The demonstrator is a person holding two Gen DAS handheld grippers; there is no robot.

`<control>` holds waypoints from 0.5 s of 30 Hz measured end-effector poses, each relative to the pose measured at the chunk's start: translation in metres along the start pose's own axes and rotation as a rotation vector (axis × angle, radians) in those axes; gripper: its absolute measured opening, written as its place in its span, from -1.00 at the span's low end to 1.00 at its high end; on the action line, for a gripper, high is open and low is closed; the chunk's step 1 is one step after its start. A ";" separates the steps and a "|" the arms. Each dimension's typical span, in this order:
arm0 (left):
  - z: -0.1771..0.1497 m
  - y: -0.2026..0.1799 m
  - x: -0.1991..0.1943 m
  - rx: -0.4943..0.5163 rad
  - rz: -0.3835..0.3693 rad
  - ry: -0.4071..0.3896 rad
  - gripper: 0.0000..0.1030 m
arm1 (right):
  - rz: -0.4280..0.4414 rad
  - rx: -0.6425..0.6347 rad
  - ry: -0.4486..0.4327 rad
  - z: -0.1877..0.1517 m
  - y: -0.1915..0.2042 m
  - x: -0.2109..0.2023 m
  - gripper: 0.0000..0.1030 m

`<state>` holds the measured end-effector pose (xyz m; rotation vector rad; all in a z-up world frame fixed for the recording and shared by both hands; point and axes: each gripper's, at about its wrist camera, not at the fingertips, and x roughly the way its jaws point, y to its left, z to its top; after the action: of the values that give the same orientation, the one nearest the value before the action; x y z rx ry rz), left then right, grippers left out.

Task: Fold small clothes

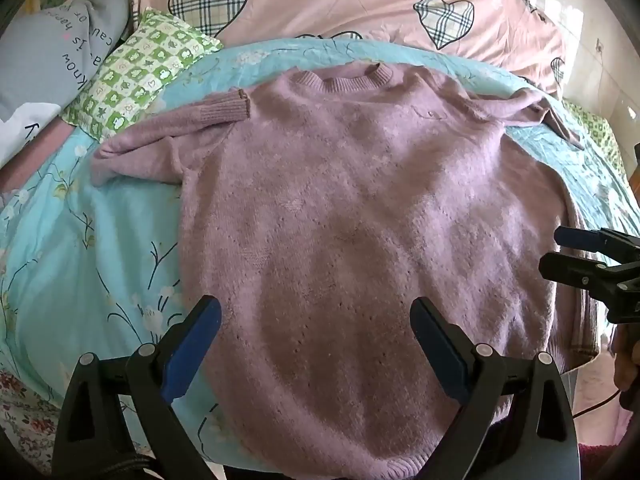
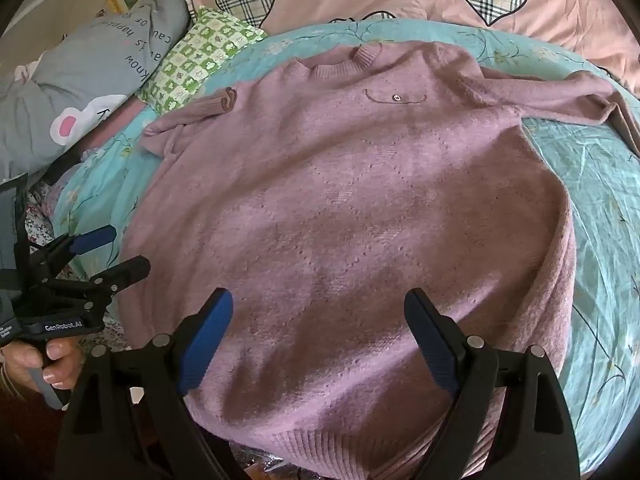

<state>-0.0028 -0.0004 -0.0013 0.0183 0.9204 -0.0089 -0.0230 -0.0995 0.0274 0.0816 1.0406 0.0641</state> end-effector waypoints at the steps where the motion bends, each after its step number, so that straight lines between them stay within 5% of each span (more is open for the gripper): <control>1: 0.002 0.001 0.000 -0.001 -0.005 0.003 0.87 | 0.003 -0.004 -0.003 0.000 -0.002 0.001 0.71; 15: 0.004 0.004 -0.001 -0.007 0.002 0.009 0.87 | 0.002 -0.001 0.007 0.003 0.008 -0.003 0.71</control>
<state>0.0001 0.0032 0.0017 0.0132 0.9297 -0.0036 -0.0217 -0.0923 0.0320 0.0819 1.0472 0.0662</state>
